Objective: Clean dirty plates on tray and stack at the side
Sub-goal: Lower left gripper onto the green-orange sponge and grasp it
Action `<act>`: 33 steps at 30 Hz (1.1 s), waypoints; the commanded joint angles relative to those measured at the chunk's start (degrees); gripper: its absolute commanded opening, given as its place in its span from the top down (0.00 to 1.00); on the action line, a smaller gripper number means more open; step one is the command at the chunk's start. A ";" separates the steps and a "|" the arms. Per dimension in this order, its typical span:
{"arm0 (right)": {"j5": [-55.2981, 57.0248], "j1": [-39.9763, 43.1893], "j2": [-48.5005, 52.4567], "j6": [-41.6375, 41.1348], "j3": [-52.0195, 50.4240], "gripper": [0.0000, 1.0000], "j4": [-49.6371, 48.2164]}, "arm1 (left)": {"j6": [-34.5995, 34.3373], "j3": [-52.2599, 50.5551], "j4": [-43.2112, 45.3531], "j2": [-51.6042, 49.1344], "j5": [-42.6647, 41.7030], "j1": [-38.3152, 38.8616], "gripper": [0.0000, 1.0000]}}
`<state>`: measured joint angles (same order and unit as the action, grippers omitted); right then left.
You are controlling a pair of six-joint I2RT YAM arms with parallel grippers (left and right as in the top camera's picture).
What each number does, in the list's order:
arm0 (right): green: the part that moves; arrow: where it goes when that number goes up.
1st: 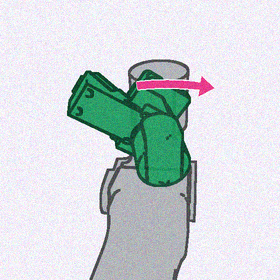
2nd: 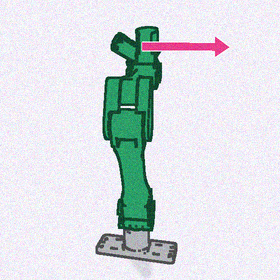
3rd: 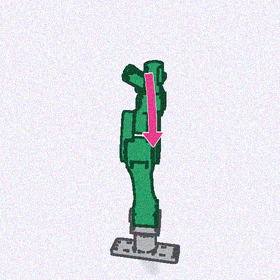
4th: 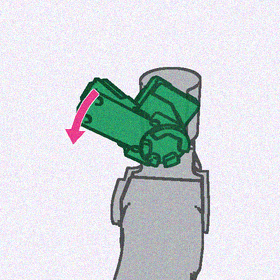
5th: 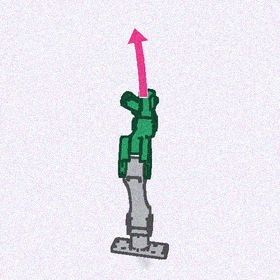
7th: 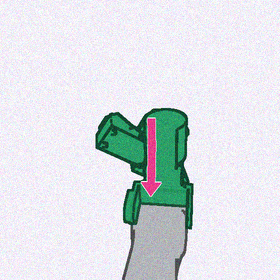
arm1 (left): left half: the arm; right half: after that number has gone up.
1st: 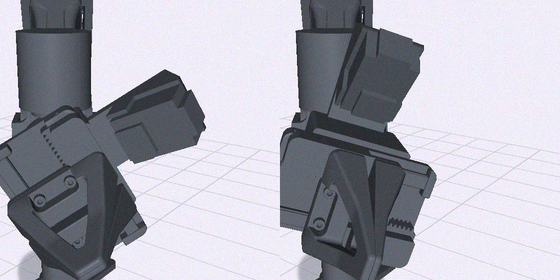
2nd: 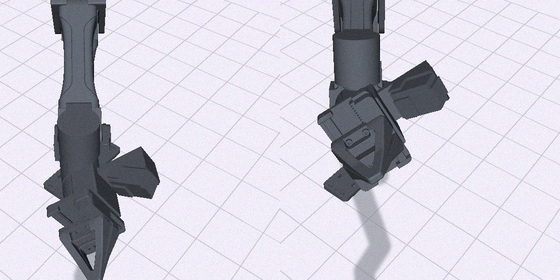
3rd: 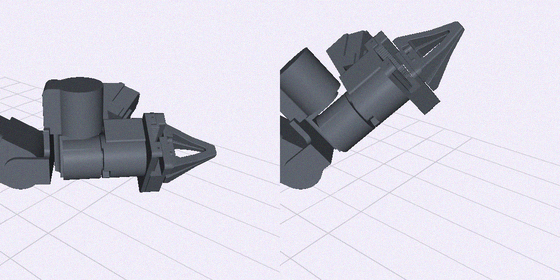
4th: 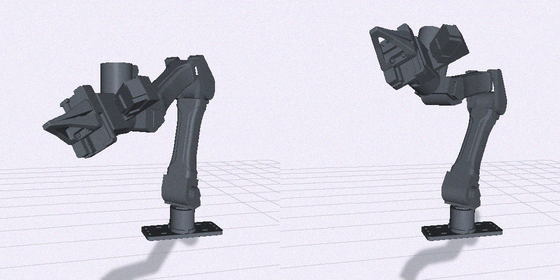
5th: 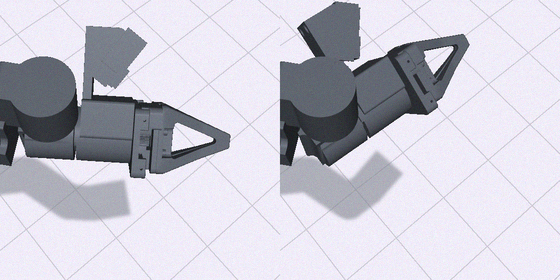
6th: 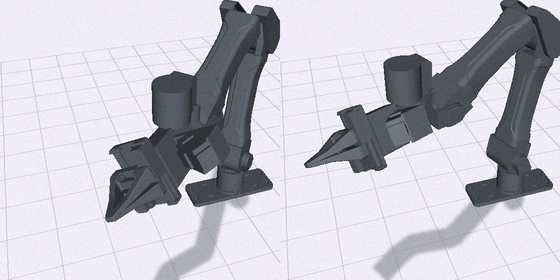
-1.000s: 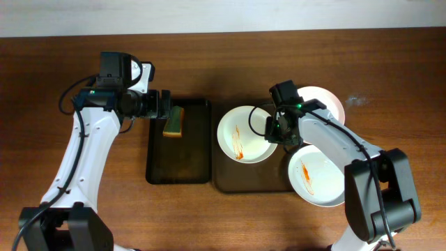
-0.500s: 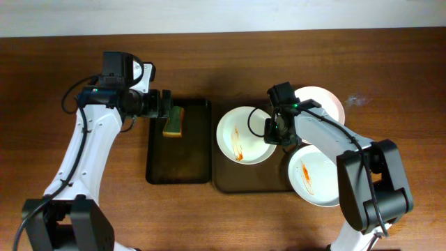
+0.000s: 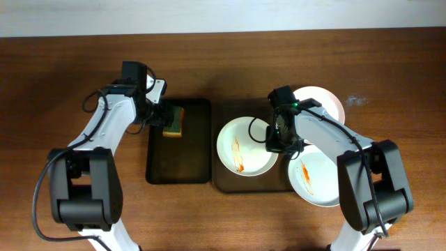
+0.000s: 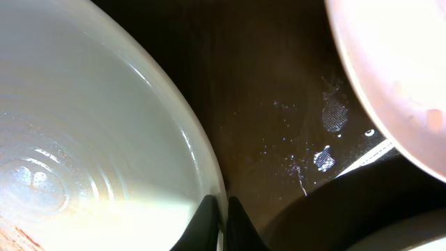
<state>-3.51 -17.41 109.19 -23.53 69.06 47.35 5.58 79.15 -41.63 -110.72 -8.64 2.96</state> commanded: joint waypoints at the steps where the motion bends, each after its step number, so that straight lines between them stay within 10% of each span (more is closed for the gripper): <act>1: 1.16 -0.26 2.19 0.79 -1.84 0.96 0.42 | 3.10 -0.37 0.94 -2.86 -0.04 3.23 0.31; 33: 0.94 -1.81 2.21 3.76 -1.84 0.96 -1.77 | -4.98 13.46 -8.57 -12.31 9.11 8.92 0.45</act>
<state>-3.95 -17.96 109.19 -20.53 68.99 45.63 1.26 92.29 -50.13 -122.43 -0.05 12.23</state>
